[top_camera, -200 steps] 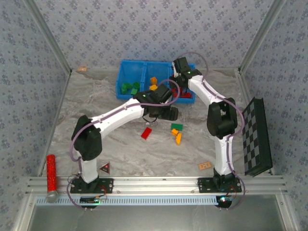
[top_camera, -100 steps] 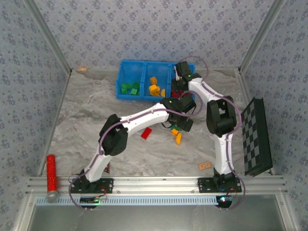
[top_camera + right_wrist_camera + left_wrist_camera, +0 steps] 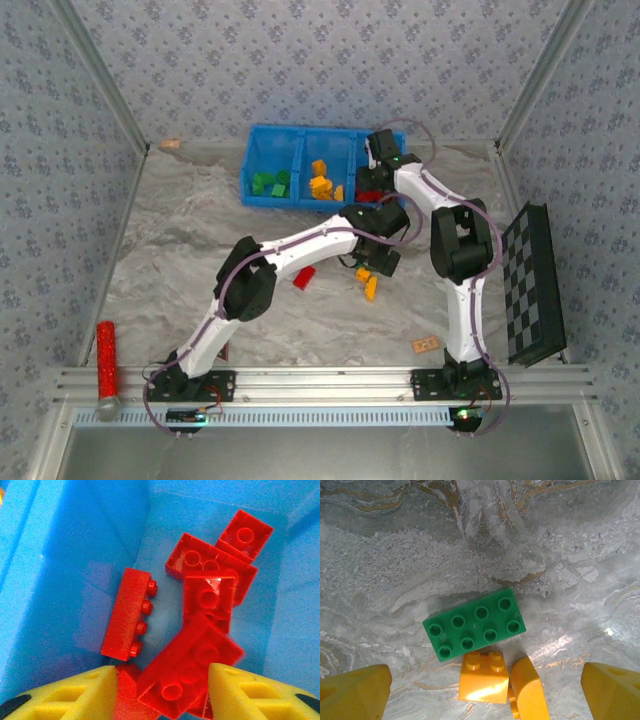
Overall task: Sort the legos into containers by color
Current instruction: Place the lego in the container, then pick up the lego from the center of the table.
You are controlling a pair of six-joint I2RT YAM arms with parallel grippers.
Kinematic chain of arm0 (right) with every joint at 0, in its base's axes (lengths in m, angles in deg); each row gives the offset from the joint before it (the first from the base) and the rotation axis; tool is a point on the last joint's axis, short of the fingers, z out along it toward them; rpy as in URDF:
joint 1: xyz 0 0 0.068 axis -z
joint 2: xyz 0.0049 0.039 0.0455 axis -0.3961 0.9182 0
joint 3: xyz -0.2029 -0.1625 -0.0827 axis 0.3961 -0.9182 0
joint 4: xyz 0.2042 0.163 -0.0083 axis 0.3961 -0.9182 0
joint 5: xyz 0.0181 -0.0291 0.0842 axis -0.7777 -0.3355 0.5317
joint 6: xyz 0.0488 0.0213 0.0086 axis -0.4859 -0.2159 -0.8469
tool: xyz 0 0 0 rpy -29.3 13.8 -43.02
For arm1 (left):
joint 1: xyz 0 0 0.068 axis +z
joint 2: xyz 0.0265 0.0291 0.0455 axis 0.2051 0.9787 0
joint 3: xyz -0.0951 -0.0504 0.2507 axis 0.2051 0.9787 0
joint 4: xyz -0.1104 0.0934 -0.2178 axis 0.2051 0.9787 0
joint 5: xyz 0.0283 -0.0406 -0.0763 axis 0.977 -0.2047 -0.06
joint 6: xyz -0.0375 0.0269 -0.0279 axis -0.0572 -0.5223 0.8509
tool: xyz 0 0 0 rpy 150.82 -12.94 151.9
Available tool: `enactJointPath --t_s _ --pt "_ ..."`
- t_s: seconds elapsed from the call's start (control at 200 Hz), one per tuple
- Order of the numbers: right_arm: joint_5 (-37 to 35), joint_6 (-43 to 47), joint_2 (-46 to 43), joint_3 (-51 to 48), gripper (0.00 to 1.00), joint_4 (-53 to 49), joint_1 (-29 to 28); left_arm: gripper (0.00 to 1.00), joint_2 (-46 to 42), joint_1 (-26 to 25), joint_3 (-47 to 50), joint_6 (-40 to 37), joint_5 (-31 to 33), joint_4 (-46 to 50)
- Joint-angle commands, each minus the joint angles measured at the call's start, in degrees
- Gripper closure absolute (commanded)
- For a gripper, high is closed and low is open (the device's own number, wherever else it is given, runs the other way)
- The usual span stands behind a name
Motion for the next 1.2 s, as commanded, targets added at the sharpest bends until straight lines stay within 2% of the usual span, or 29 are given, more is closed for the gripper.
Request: enactJointPath --t_s 0.0,0.45,0.93,1.194 --pt "0.44 0.24 -3.58 -0.37 0.46 -0.33 0.16 0.03 2.39 0.01 -1.86 1.11 0.8 2.38" --pt "7.43 -0.61 -10.34 0.58 0.46 -3.13 0.68 0.05 4.81 2.33 -2.15 3.99 -0.07 0.19" --pt "4.17 -1.68 -26.03 -7.31 0.44 -4.45 1.23 0.14 9.75 3.08 -5.29 4.75 -4.4 0.6" --pt "3.61 -2.73 -31.51 -11.67 0.42 -4.8 3.72 0.19 10.58 2.99 -5.09 5.15 -6.59 -0.12"
